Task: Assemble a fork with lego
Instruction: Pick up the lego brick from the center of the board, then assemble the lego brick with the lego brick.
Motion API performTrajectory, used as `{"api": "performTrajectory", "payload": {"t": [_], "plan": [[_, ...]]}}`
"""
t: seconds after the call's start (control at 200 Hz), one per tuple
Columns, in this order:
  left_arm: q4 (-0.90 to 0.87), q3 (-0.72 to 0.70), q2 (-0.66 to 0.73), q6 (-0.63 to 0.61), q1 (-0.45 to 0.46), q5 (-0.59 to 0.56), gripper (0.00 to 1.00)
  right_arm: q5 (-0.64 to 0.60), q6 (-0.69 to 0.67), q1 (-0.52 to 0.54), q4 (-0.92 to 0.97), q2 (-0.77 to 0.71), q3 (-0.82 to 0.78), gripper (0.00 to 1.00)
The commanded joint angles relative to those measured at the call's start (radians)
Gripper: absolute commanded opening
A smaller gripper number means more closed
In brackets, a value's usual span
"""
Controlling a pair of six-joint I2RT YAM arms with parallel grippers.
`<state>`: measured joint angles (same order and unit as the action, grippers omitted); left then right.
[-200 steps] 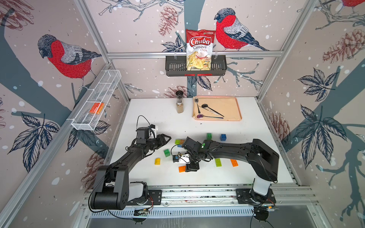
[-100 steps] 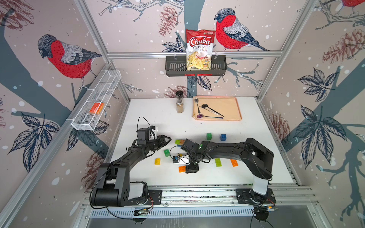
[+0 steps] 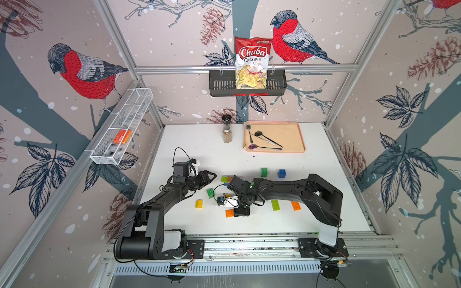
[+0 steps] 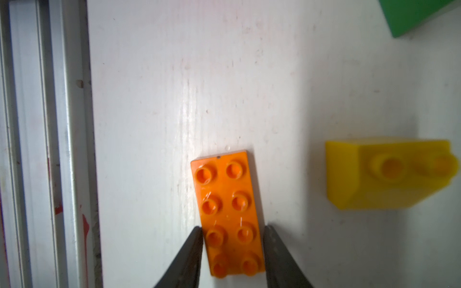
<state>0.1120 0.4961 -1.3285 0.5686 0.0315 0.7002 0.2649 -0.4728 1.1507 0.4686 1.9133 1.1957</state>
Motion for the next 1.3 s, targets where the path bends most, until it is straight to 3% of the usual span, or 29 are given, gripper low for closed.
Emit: {"api": "performTrajectory", "payload": {"t": [0.0, 0.23, 0.45, 0.61, 0.97, 1.296], "plan": [[0.020, 0.002, -0.003, -0.002, -0.004, 0.010, 0.61, -0.054, 0.007, 0.006, 0.033, 0.010, -0.002, 0.39], [0.017, 0.010, 0.001, -0.001, -0.010, 0.017, 0.61, -0.056, 0.004, 0.006, 0.035, -0.025, 0.005, 0.32], [0.015, 0.025, 0.002, 0.007, -0.019, 0.034, 0.61, 0.034, -0.005, -0.019, 0.076, -0.098, 0.062, 0.30], [0.041, 0.045, -0.005, 0.029, -0.022, 0.072, 0.61, 0.028, 0.008, -0.055, 0.095, -0.122, 0.135, 0.30], [0.116, 0.093, -0.079, 0.065, -0.056, 0.167, 0.61, -0.032, 0.049, -0.135, 0.187, 0.041, 0.416, 0.30], [0.248, 0.098, -0.161, 0.101, -0.102, 0.292, 0.76, -0.057, 0.056, -0.177, 0.235, 0.180, 0.592, 0.30]]}}
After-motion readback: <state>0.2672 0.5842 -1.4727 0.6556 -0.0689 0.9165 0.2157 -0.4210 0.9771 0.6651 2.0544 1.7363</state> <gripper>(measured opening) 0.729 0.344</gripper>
